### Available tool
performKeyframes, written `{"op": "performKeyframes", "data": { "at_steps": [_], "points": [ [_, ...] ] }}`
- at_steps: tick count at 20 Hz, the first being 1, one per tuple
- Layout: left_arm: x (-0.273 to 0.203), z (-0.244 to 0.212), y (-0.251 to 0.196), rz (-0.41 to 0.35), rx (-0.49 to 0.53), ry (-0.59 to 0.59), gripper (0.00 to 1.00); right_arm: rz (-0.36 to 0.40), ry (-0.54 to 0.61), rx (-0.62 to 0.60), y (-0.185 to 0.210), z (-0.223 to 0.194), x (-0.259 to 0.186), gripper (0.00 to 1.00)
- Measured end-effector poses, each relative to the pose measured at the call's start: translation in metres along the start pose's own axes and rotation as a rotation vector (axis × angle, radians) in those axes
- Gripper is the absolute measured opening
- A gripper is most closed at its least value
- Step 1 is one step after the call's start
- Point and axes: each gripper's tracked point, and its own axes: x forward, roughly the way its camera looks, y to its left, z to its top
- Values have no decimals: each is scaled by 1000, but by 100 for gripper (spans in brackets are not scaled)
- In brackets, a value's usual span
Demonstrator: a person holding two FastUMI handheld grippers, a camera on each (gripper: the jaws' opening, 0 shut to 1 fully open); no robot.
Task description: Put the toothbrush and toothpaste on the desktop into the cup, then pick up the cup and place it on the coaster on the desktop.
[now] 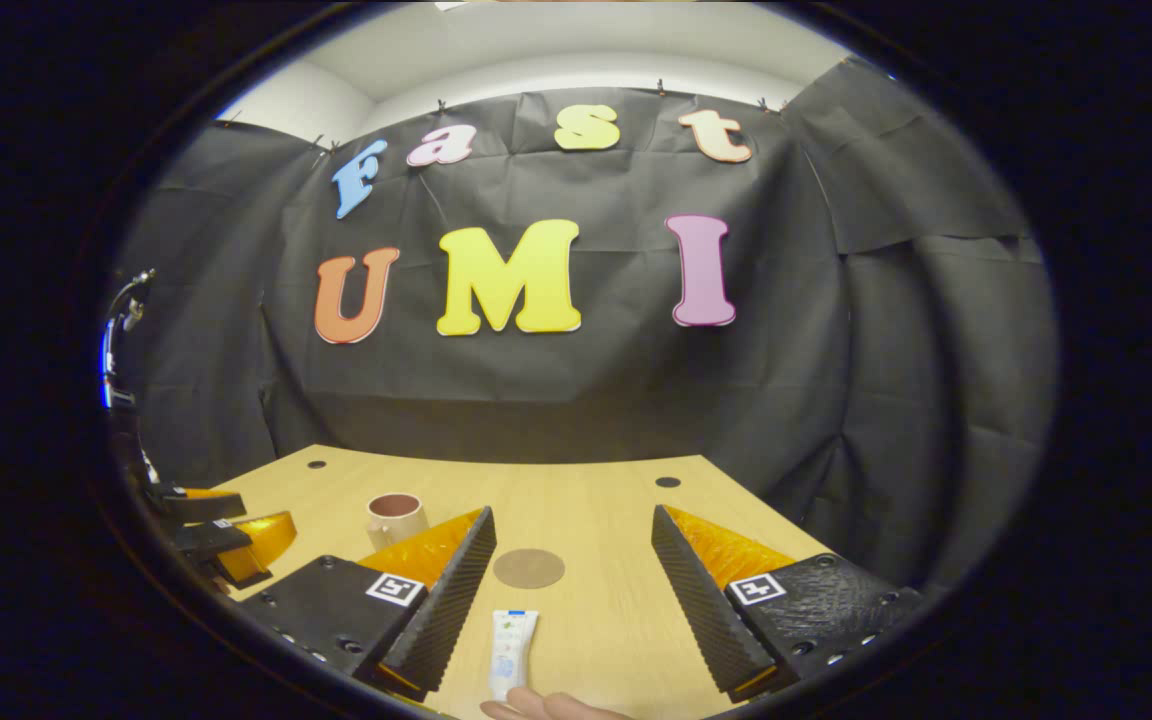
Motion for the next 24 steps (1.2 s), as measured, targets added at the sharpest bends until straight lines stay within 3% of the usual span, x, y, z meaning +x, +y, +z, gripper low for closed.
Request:
{"op": "performKeyframes", "data": {
  "at_steps": [12,16,18,22,23,24],
  "points": [
    [22,-120,-30,-68,10,405,98,35,180,-103,10,-82,22,95],
    [27,-134,-36,-105,19,435,83,61,225,-89,18,-98,27,97],
    [27,-140,-43,-130,-6,445,70,62,236,-99,20,-104,28,95],
    [29,-144,-36,-97,4,461,49,71,253,-109,25,-111,29,95],
    [29,-144,-34,-87,9,470,51,72,257,-112,26,-113,29,95],
    [28,-144,-33,-88,16,476,41,73,263,-115,27,-115,30,95]
  ]
}}
